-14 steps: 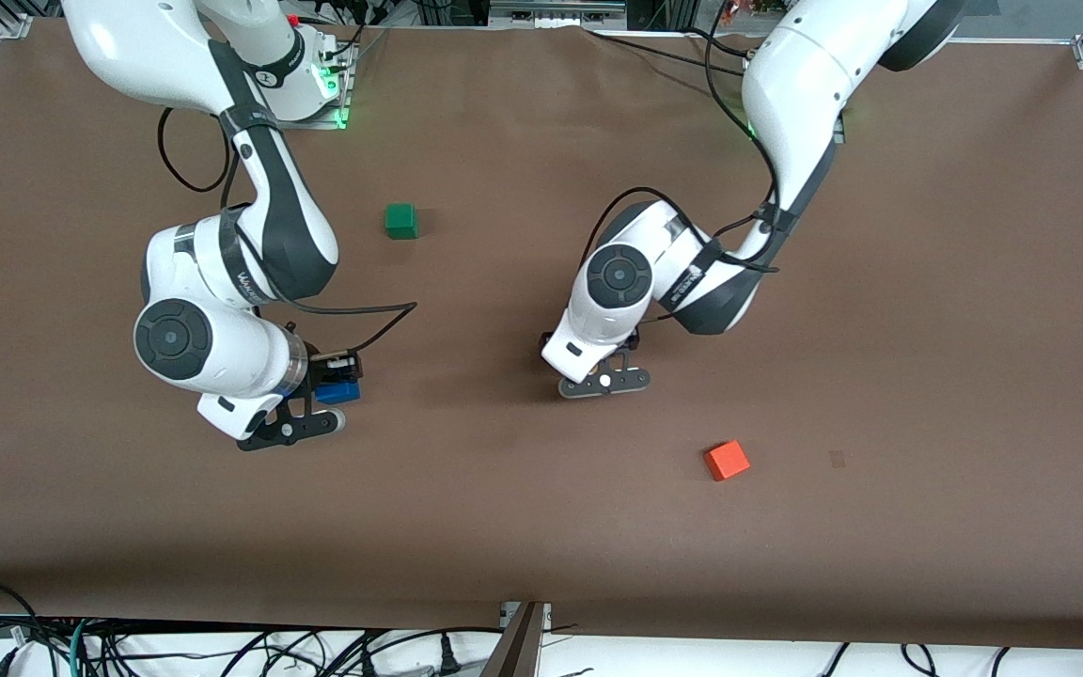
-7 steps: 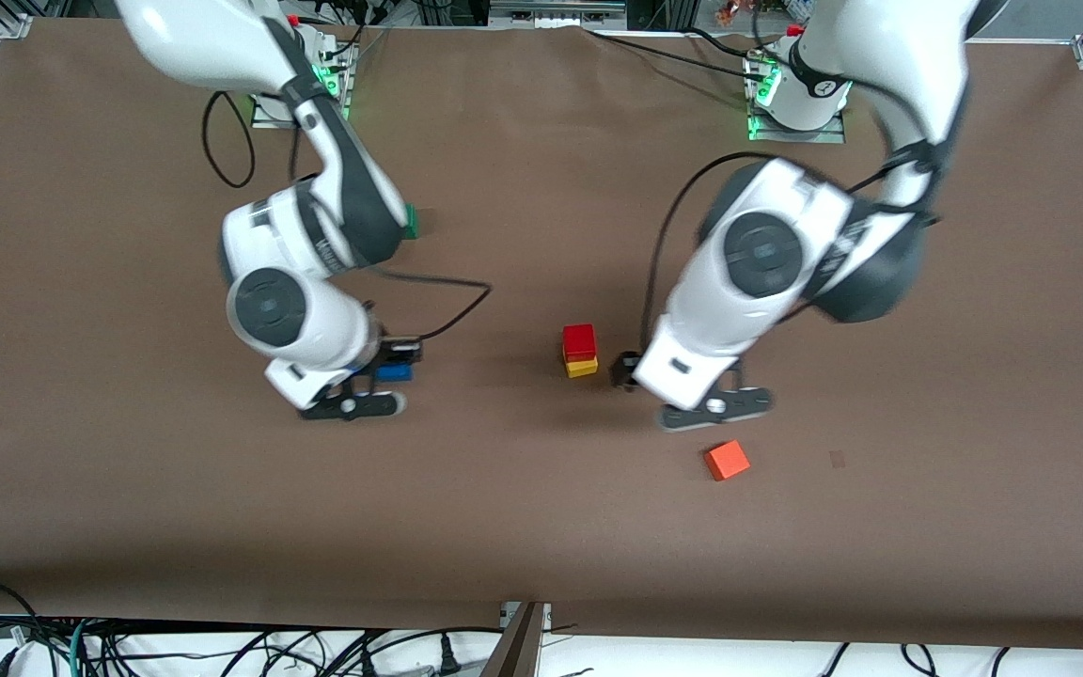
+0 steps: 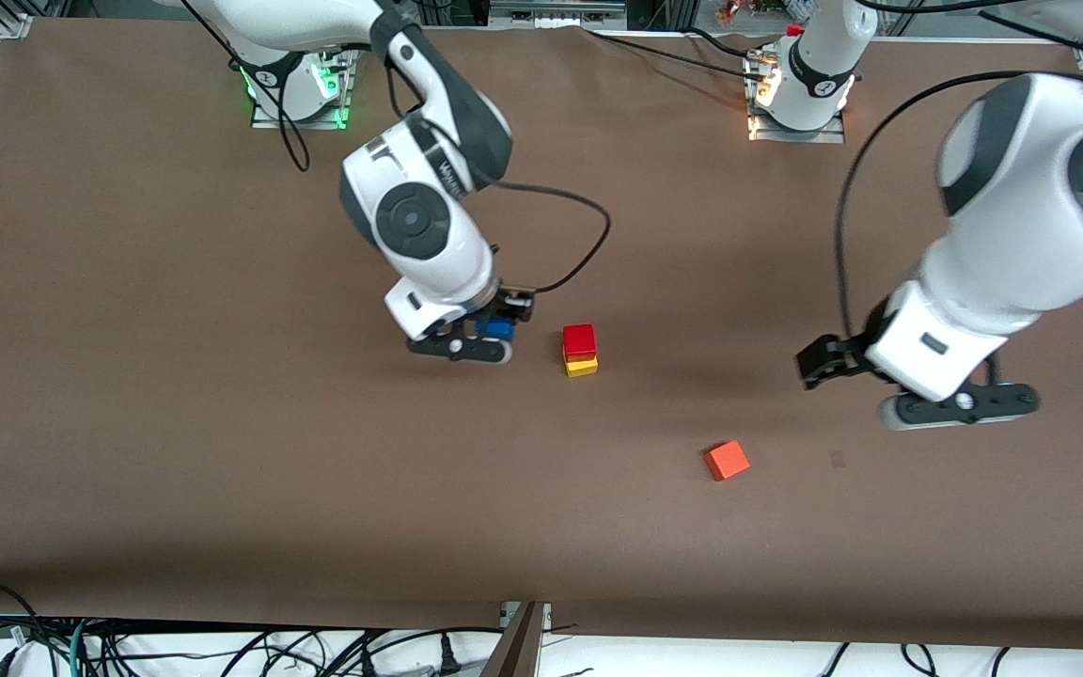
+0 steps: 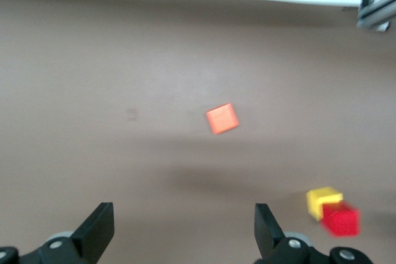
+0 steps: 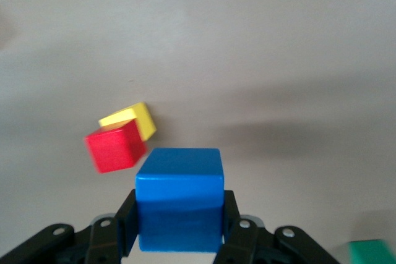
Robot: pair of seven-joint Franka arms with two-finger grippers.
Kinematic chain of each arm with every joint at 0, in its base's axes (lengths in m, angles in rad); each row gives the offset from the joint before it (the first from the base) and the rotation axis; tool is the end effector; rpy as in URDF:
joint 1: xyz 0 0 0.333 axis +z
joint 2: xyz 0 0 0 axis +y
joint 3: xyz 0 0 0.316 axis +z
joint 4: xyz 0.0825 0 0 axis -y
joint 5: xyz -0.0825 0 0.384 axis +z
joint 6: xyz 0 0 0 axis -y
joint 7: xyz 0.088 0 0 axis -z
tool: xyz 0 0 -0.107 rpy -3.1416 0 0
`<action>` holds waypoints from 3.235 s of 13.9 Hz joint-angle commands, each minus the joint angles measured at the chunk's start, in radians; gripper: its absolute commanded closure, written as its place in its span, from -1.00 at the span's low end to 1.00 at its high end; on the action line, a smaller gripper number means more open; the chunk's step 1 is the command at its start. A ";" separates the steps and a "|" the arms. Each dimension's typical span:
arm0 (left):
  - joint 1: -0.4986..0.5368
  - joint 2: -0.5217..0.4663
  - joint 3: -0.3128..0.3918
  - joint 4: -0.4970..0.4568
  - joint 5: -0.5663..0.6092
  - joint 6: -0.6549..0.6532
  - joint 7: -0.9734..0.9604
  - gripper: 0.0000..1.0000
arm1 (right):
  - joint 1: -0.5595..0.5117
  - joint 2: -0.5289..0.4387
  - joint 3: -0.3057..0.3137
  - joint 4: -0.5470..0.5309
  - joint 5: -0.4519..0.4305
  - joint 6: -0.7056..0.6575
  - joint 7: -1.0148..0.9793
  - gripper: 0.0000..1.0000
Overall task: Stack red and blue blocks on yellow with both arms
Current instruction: 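Release red with the left gripper while the right gripper carries blue over, then lower the blue cube onto the red cube and open the right gripper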
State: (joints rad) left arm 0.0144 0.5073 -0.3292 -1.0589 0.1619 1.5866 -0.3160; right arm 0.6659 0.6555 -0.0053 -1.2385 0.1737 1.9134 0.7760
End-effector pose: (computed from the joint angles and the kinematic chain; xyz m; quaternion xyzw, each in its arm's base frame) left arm 0.6825 -0.1377 0.5601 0.9995 0.0223 0.0212 0.0043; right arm 0.5752 0.4638 0.3852 -0.9931 0.0852 0.0456 0.0669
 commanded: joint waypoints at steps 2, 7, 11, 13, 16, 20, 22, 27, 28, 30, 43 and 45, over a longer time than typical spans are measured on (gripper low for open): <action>0.091 -0.110 -0.002 -0.073 -0.024 -0.054 0.259 -1.00 | 0.064 0.104 -0.001 0.132 0.007 0.051 0.118 0.65; 0.105 -0.321 0.136 -0.359 -0.178 -0.043 0.285 -1.00 | 0.124 0.159 -0.012 0.140 -0.003 0.159 0.149 0.64; 0.127 -0.423 0.137 -0.487 -0.182 -0.045 0.272 -1.00 | 0.147 0.179 -0.010 0.142 -0.098 0.179 0.143 0.64; 0.130 -0.412 0.136 -0.484 -0.177 -0.048 0.270 -1.00 | 0.150 0.182 -0.009 0.142 -0.132 0.181 0.134 0.64; 0.130 -0.397 0.137 -0.474 -0.168 -0.051 0.272 -1.00 | 0.158 0.194 -0.008 0.142 -0.170 0.181 0.132 0.64; 0.131 -0.385 0.137 -0.467 -0.168 -0.048 0.272 -1.00 | 0.156 0.205 -0.008 0.140 -0.177 0.210 0.132 0.63; 0.131 -0.383 0.137 -0.467 -0.168 -0.048 0.272 -1.00 | 0.158 0.213 -0.008 0.140 -0.178 0.216 0.134 0.58; 0.130 -0.368 0.137 -0.444 -0.168 -0.048 0.270 -1.00 | 0.152 0.213 -0.010 0.140 -0.177 0.214 0.132 0.15; 0.128 -0.368 0.137 -0.444 -0.168 -0.048 0.270 -1.00 | 0.152 0.213 -0.010 0.142 -0.177 0.216 0.134 -0.15; 0.128 -0.368 0.136 -0.443 -0.165 -0.048 0.272 -1.00 | 0.150 0.211 -0.010 0.142 -0.177 0.216 0.132 -0.43; 0.130 -0.360 0.137 -0.443 -0.168 -0.048 0.272 -1.00 | 0.026 0.044 -0.009 0.140 -0.160 0.034 0.108 -0.99; 0.130 -0.357 0.137 -0.435 -0.168 -0.048 0.272 -1.00 | -0.040 -0.011 -0.008 0.139 -0.087 -0.071 0.060 -0.99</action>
State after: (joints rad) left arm 0.1359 0.1396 -0.1868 -1.5191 0.0015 1.5377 -0.0550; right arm 0.6872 0.7100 -0.0279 -1.0791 0.0312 1.9246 0.8835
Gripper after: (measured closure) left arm 0.000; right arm 0.000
